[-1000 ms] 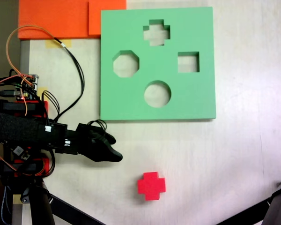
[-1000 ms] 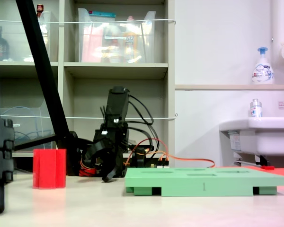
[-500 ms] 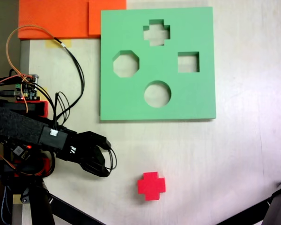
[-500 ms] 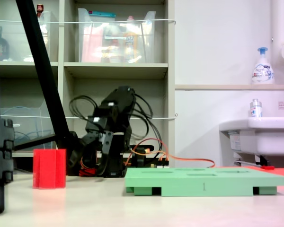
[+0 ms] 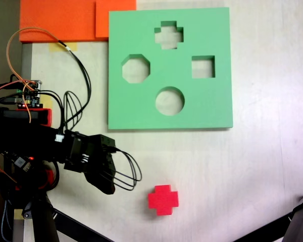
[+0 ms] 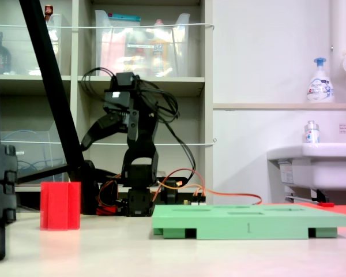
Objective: Put the cross columnar block into the corresponding hole
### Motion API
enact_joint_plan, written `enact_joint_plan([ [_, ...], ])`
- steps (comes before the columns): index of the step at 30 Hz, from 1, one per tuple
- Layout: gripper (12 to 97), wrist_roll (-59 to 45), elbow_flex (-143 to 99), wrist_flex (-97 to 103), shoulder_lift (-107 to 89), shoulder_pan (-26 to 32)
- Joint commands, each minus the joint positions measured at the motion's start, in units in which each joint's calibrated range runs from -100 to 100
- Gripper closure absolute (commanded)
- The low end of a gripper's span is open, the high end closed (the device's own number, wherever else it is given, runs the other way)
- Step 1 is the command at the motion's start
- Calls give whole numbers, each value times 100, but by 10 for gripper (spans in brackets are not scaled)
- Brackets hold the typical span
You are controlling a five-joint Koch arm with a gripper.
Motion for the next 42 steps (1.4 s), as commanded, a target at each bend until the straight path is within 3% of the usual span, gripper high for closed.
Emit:
enact_joint_plan([
  [1,283,34,740,-420,460,63],
  [4,204,59,1049,-488,907,88],
  [28,204,-205,4409,-449,7499,-259],
  [42,205,-376,4837,-488,8574,-454],
])
